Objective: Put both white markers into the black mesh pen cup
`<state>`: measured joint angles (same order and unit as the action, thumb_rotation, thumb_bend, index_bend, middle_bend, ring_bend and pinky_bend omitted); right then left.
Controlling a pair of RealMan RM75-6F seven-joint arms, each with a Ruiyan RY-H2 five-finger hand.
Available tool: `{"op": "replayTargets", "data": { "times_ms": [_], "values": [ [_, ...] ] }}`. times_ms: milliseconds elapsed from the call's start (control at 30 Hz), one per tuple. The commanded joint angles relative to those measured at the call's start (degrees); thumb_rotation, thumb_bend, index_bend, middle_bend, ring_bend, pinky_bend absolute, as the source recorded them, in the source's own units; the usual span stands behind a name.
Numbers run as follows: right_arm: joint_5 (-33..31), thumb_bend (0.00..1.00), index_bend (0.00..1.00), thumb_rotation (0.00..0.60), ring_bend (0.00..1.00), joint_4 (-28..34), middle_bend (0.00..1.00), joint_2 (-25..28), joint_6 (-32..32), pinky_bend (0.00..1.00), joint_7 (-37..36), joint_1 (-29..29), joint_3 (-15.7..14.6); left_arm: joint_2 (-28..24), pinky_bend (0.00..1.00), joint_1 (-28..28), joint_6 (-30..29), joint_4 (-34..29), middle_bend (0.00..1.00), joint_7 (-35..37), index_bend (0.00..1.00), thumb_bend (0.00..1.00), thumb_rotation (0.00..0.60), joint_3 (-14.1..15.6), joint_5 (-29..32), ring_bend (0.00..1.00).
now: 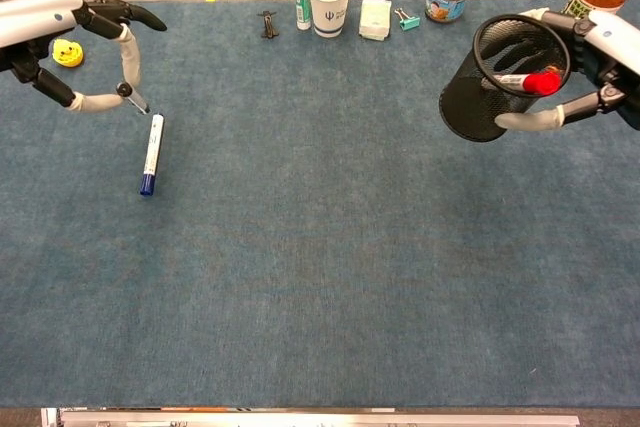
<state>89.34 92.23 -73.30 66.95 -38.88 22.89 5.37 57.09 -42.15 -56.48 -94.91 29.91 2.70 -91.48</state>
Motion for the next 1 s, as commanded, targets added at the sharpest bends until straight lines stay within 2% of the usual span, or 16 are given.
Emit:
{"op": "replayTargets", "data": {
  "times_ms": [33, 567, 1000],
  "values": [
    [-0.2, 0.41, 0.41, 0.6, 0.32, -1.1, 0.36, -2.0, -1.0, 0.35, 1.2, 1.3, 0.4, -1.8, 0.09, -0.2, 0.2, -2.1, 0.13, 2.8, 0.54, 0.36, 0.6, -0.9, 0.4, 0.02],
    [-2.1, 0.41, 0.41, 0.6, 0.32, -5.6, 0.36, -12.6, -5.3, 0.36, 4.6, 6.9, 1.5, -8.7, 0.09, -0.6, 1.6, -9.8, 0.13, 13.9, 0.54, 0.36, 0.6, -4.6, 2.8, 0.02],
    [-4.0, 0.41, 0.41, 0.6, 0.32, -9.8, 0.36, -20.1, -6.8, 0.36, 6.0, 10.4, 3.3, -10.9, 0.09, -0.3, 3.0, -13.7, 0.13, 20.8, 0.55, 0.37, 0.6, -7.2, 4.7, 0.02]
  ]
}}
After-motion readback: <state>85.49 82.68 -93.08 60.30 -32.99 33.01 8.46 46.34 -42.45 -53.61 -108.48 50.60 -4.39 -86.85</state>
